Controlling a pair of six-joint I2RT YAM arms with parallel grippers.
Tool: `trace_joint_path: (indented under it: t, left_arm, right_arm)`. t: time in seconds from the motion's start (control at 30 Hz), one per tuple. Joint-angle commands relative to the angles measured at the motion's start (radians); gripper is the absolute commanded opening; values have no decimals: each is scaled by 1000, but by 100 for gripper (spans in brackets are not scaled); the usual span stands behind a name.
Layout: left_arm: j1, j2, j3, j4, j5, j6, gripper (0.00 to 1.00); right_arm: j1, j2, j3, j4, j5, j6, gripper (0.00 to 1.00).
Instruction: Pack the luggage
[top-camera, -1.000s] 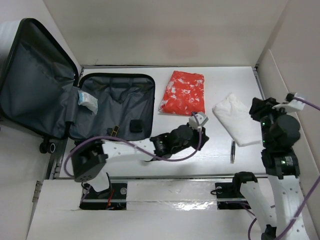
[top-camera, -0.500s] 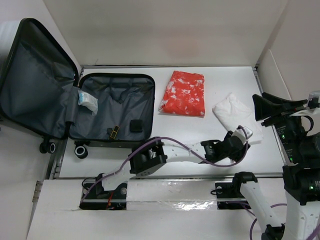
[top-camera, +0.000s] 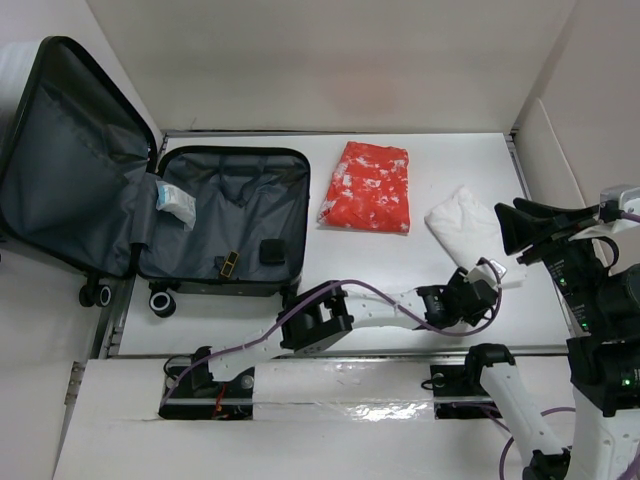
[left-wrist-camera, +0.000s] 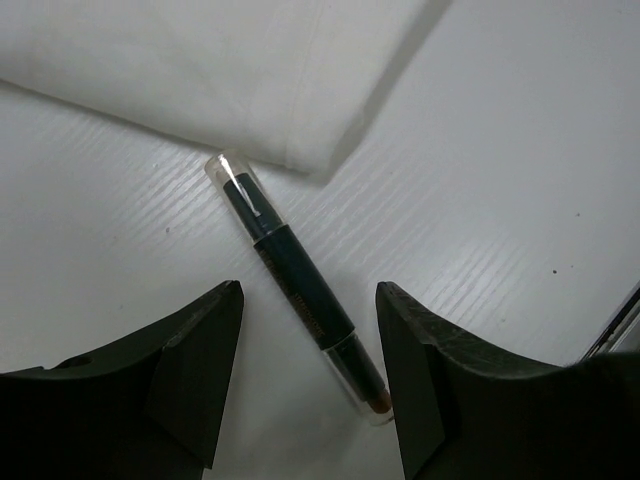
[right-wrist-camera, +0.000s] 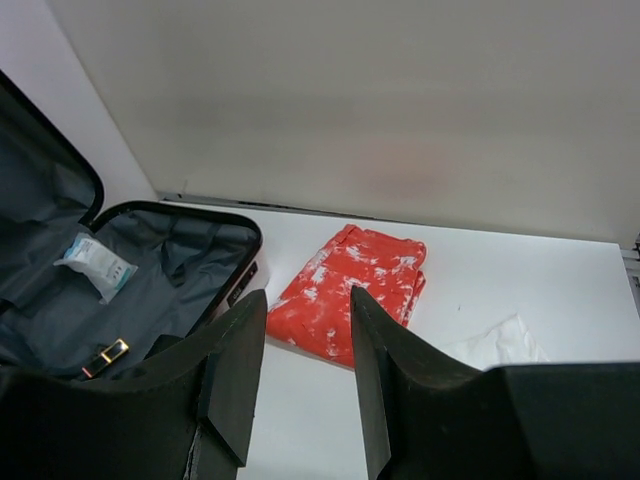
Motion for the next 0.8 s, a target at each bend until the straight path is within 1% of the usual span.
trace_joint_path:
  t: [0.0, 0.07, 0.13, 0.2, 0.27, 0.3, 0.37, 0.4, 0.43, 0.47, 0.5, 0.53, 0.57, 0.6, 0.63, 0.67, 0.7, 0.73, 0.77]
  left_arm:
    - [-4, 59, 88, -31, -14, 4, 49]
    - [-4, 68, 94, -53, -14, 1, 43]
    - [-14, 51, 61, -36, -12, 4, 40]
    - [-14, 42, 51, -53, -22, 5, 35]
    - [-14, 28, 37, -76, -32, 5, 35]
    - [-14, 16, -2, -73, -35, 5, 28]
    - [-14, -28, -50, -65, -55, 1, 12]
    - [-14, -53, -123, -56, -66, -2, 0]
    - [-14, -79, -165, -45, -77, -13, 0]
    - [-14, -149, -212, -27, -100, -21, 0]
    - [-14, -199, -324, -4, -109, -24, 0]
    - [-14, -249, -382, 20, -121, -27, 0]
    - [-14, -365, -444, 75, -159, -27, 0]
    - [-14, -427, -555, 99, -179, -21, 0]
    - [-14, -485, -600, 116, -211, -13, 0]
    - [-14, -598, -640, 120, -289, -15, 0]
    - [11, -657, -704, 120, -319, -16, 0]
    - [25, -711, -734, 122, -350, -21, 0]
    - [61, -825, -801, 134, -385, -35, 0]
  right_arm:
    - [-6, -22, 4, 6, -22, -17, 45]
    - [-6, -27, -2, 24, -31, 0, 45]
    - [-6, -29, -8, 38, -48, 9, 45]
    - [-6, -27, -16, 43, -45, 12, 45]
    - [-6, -26, -25, 44, -45, 12, 45]
    - [-6, -29, -29, 49, -45, 13, 45]
    - [-6, -33, -39, 55, -43, 18, 45]
    - [-6, -35, -42, 58, -40, 19, 45]
    - [-6, -35, -45, 58, -39, 20, 45]
    - [-6, -35, -46, 58, -36, 20, 45]
    - [-6, -35, -48, 58, -34, 18, 45]
    - [-6, -35, -51, 59, -33, 18, 45]
    - [-6, -35, -55, 63, -31, 18, 45]
    - [-6, -35, -69, 72, -33, 18, 45]
    - [-6, -36, -78, 76, -34, 21, 45]
    - [-6, -38, -89, 84, -40, 23, 45]
    - [-6, -41, -101, 104, -56, 24, 45]
    - [-6, -42, -132, 112, -63, 33, 45]
    - [-6, -44, -147, 130, -80, 36, 45]
